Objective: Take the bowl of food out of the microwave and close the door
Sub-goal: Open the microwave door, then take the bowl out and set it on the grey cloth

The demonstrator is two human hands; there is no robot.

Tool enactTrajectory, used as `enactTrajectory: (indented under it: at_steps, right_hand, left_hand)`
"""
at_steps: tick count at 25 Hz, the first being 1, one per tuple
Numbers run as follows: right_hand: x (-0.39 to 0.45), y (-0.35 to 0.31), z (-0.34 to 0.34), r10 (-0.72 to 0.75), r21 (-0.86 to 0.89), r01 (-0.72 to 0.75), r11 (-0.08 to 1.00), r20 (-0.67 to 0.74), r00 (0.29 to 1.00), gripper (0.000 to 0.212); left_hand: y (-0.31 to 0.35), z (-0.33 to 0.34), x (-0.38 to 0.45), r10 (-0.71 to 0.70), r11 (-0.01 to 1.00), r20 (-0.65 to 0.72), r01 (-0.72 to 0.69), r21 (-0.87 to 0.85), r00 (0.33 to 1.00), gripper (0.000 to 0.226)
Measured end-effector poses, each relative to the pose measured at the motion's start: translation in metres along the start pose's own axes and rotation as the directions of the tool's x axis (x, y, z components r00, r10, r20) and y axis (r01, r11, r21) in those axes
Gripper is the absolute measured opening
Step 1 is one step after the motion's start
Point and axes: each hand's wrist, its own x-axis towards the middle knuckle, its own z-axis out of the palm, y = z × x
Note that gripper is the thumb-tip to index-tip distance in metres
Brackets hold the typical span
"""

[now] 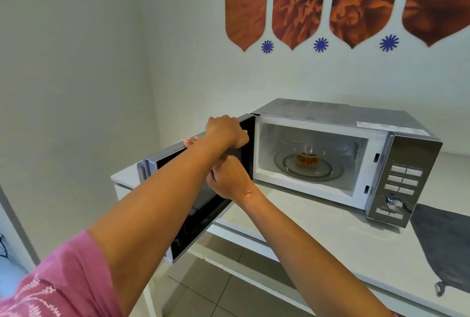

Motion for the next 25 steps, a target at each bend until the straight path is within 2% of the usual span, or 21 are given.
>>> enactTrajectory:
  at_steps: [3, 5, 7, 11, 13, 15, 17, 21, 25]
  right_hand:
    - [-0.005, 0.004, -0.002, -0.044, -0.132, 0.06, 0.989, 0.121, 0.992, 0.042]
    - [-0.015, 0.011, -0.007, -0.094, -0.129, 0.108, 0.986, 0.109, 0.99, 0.037]
    - [-0.028, 0.025, -0.014, -0.076, -0.106, 0.086, 0.991, 0.093, 0.993, 0.034]
    - [-0.059, 0.063, -0.027, -0.002, -0.199, 0.02, 0.98, 0.092, 0.996, 0.046]
    - [-0.075, 0.083, -0.034, 0.074, -0.219, -0.054, 0.974, 0.083, 0.994, 0.043]
    - [-0.091, 0.104, -0.041, 0.2, -0.177, -0.192, 0.965, 0.03, 0.979, 0.039]
    - [-0.106, 0.123, -0.049, 0.32, -0.115, -0.321, 0.94, -0.024, 0.947, 0.037]
    - [-0.135, 0.16, -0.06, 0.513, -0.059, -0.517, 0.854, -0.078, 0.855, 0.037]
    - [-0.148, 0.189, -0.063, 0.714, 0.07, -0.713, 0.698, -0.138, 0.686, 0.037]
  left_hand:
    - [0.004, 0.005, -0.004, -0.006, 1.0, -0.042, 0.007, 0.011, 0.999, 0.048]
    - [0.007, 0.008, -0.006, -0.032, 0.999, -0.052, 0.032, -0.011, 0.998, 0.05]
    - [0.012, 0.012, -0.007, -0.081, 0.996, -0.055, 0.079, -0.034, 0.995, 0.06]
    - [0.029, 0.022, -0.009, -0.213, 0.972, -0.03, 0.209, -0.107, 0.977, 0.084]
    - [0.044, 0.032, -0.009, -0.178, 0.976, -0.133, 0.157, -0.152, 0.975, 0.084]
    - [0.062, 0.045, -0.007, -0.096, 0.975, -0.252, 0.04, -0.219, 0.963, 0.08]
    - [0.078, 0.06, -0.004, -0.057, 0.947, -0.272, -0.035, -0.32, 0.961, 0.078]
    - [0.105, 0.094, 0.009, -0.037, 0.84, -0.216, -0.087, -0.536, 0.976, 0.072]
    - [0.128, 0.126, 0.028, -0.02, 0.737, -0.139, -0.079, -0.671, 0.99, 0.067]
